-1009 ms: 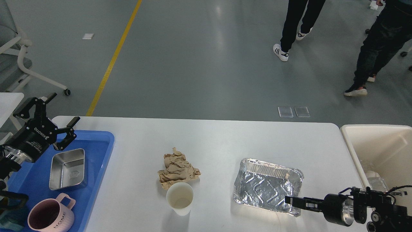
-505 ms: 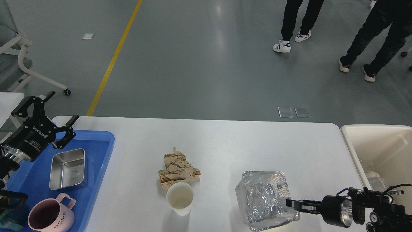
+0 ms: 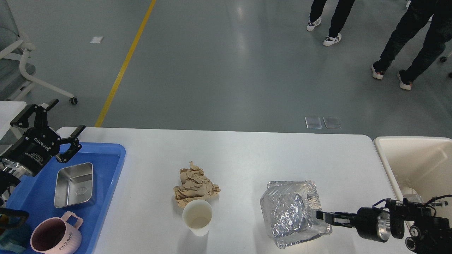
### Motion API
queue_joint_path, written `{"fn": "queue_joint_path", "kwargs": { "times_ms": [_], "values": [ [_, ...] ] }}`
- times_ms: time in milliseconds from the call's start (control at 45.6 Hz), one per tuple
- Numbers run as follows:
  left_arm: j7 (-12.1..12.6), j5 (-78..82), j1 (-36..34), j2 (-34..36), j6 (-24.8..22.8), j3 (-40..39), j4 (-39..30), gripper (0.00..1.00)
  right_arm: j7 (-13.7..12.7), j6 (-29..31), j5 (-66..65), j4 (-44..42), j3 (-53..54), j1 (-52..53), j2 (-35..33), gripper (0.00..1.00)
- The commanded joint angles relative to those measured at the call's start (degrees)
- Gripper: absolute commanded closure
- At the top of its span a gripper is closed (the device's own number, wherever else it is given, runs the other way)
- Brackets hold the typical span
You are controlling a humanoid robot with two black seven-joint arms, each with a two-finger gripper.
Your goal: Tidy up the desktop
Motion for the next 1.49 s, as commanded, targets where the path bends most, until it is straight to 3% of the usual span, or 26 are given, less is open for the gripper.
{"fn": "queue_joint_path", "kwargs": {
  "times_ms": [0,351,1009,1470],
  "values": [
    [0.01,0.0,0.0,-0.09,0.0,0.0,0.0,0.03,0.14,0.01,0.0,0.13,0.04,0.29,-1.22,1.0],
    [0.01,0.0,-0.09,-0.35,-0.09,0.0,0.0,0.03,0.23,1.33,0.44,0.92,-0.05,3.28,-7.2,1.0],
    [0.01,0.0,-0.09,-0.61,-0.44,-0.09,0.0,0.03,0.14,1.33,0.62,-0.13,-0.4,1.78,-6.76,1.0],
    [0.01,0.0,-0.09,-0.09,-0.88,-0.09,0.0,0.03,0.14,0.01,2.63,-6.28,-0.4,-0.68,1.06,1.0]
  ]
}}
